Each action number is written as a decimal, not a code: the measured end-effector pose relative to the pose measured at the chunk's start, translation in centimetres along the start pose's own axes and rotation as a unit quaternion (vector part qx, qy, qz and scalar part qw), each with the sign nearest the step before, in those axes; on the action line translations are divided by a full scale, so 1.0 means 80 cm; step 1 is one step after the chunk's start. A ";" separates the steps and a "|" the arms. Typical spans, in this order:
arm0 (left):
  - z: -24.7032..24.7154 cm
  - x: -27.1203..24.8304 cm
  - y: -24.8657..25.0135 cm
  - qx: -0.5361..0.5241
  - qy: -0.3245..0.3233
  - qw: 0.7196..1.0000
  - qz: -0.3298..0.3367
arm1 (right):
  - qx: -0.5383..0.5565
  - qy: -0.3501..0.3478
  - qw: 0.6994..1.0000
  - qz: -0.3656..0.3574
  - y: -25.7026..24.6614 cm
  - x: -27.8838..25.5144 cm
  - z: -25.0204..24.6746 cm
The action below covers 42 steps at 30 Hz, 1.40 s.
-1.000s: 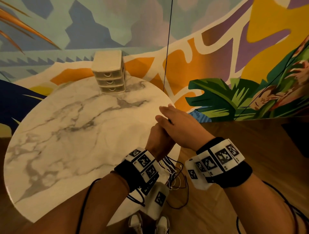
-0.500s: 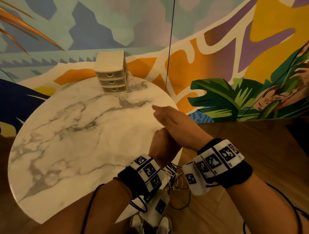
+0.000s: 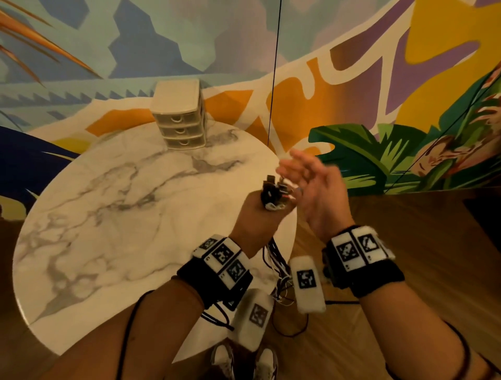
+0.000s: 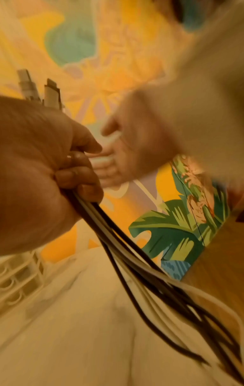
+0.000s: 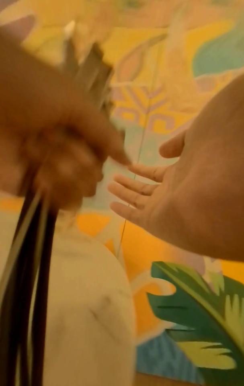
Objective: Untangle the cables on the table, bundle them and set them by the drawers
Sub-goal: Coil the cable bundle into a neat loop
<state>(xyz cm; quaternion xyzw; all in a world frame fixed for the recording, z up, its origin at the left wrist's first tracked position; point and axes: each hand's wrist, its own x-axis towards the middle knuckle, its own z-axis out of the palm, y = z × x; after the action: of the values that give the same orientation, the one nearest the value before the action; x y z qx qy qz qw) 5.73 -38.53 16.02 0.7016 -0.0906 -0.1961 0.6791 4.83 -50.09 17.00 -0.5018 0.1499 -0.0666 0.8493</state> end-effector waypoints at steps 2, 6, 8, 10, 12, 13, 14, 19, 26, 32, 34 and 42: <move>-0.009 0.011 0.014 -0.066 0.034 0.997 -0.007 | -0.047 -0.061 0.996 0.045 0.018 -0.034 0.004; -0.008 0.025 0.039 -0.175 0.020 0.984 0.020 | -0.342 -0.068 0.936 0.047 0.074 -0.050 0.012; -0.005 0.023 0.041 -0.180 0.001 0.984 0.018 | -0.414 -0.003 0.910 0.024 0.081 -0.041 0.007; -0.002 0.019 0.037 -0.167 -0.011 0.986 -0.012 | -0.445 0.030 0.895 0.002 0.081 -0.037 0.006; 0.000 0.018 0.034 -0.183 -0.001 0.982 -0.040 | -0.476 0.036 0.878 -0.037 0.087 -0.038 0.005; 0.001 0.021 0.036 -0.200 0.016 0.979 -0.042 | -0.490 0.049 0.868 -0.070 0.094 -0.038 0.003; 0.002 0.022 0.041 -0.217 0.040 0.974 -0.041 | -0.493 0.070 0.862 -0.099 0.100 -0.040 0.004; 0.005 0.033 0.047 -0.267 0.133 0.954 -0.022 | -0.414 0.176 0.877 -0.167 0.127 -0.044 0.016; -0.005 0.041 0.047 -0.289 0.110 0.950 -0.054 | -0.517 0.156 0.803 -0.253 0.115 -0.031 0.000; -0.028 0.061 0.072 -0.298 0.128 0.946 -0.017 | -0.587 0.185 0.758 -0.215 0.097 -0.013 -0.037; -0.037 0.070 0.082 -0.290 0.109 0.951 0.001 | -0.552 0.143 0.814 -0.115 0.098 -0.016 -0.064; -0.014 0.057 0.047 -0.264 0.136 0.955 -0.004 | -0.444 0.123 0.886 0.059 0.109 -0.036 -0.126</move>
<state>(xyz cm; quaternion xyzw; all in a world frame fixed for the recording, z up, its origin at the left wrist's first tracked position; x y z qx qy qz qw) 10.78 -39.55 19.05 0.5177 0.0605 -0.1181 0.8452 -1.42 -53.49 5.39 -0.8042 0.2969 -0.0039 0.5150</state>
